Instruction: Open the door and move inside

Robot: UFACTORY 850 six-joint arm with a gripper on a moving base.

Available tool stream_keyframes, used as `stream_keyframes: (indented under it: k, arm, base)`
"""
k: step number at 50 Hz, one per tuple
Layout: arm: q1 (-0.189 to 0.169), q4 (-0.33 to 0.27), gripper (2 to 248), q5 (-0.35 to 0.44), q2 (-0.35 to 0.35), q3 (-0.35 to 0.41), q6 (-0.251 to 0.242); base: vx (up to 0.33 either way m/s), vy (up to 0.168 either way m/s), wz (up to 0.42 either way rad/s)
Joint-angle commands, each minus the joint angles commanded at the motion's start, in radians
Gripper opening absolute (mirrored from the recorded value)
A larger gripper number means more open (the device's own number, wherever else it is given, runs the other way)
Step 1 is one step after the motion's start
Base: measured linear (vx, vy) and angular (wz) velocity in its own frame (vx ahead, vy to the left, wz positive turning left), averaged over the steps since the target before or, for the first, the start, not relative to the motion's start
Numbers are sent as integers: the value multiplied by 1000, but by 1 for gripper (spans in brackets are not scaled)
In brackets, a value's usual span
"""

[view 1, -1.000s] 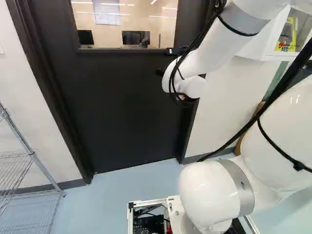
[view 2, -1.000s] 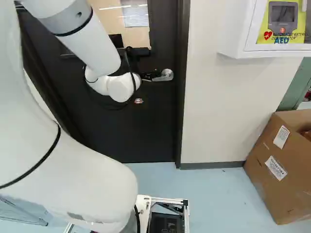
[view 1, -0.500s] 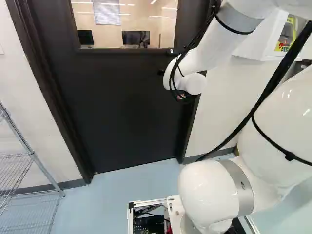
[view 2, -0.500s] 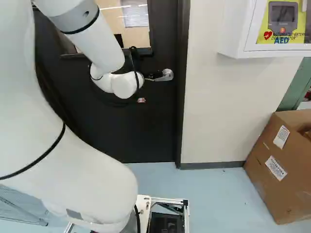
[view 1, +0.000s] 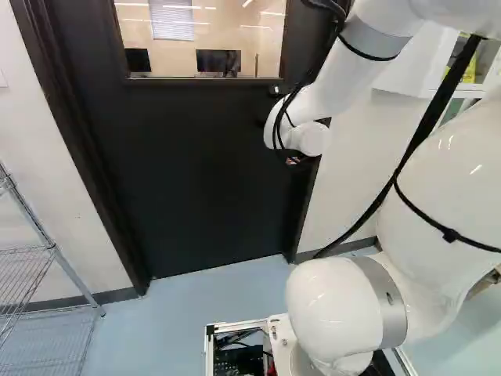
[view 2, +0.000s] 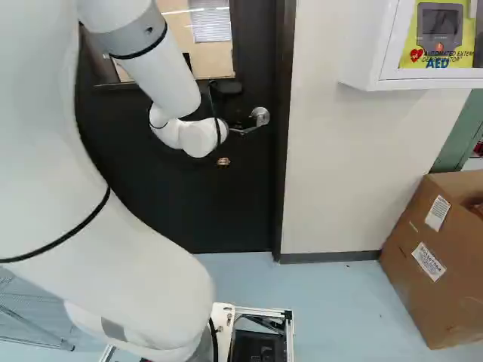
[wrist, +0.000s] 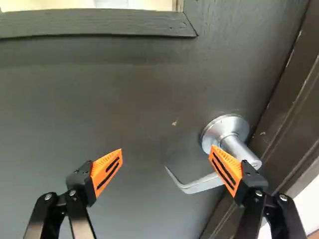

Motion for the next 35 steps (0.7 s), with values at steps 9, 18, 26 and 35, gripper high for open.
stream_keyframes:
  k: [9,18,26,35]
  arm:
    - [-3,0,247,0,-18,3,0]
    - [-4,0,247,0,-36,6,0]
    - [-4,0,247,0,-53,9,0]
    - [-4,0,247,0,-73,10,0]
  base:
    - [0,0,0]
    - [0,0,0]
    - [0,0,0]
    - [0,0,0]
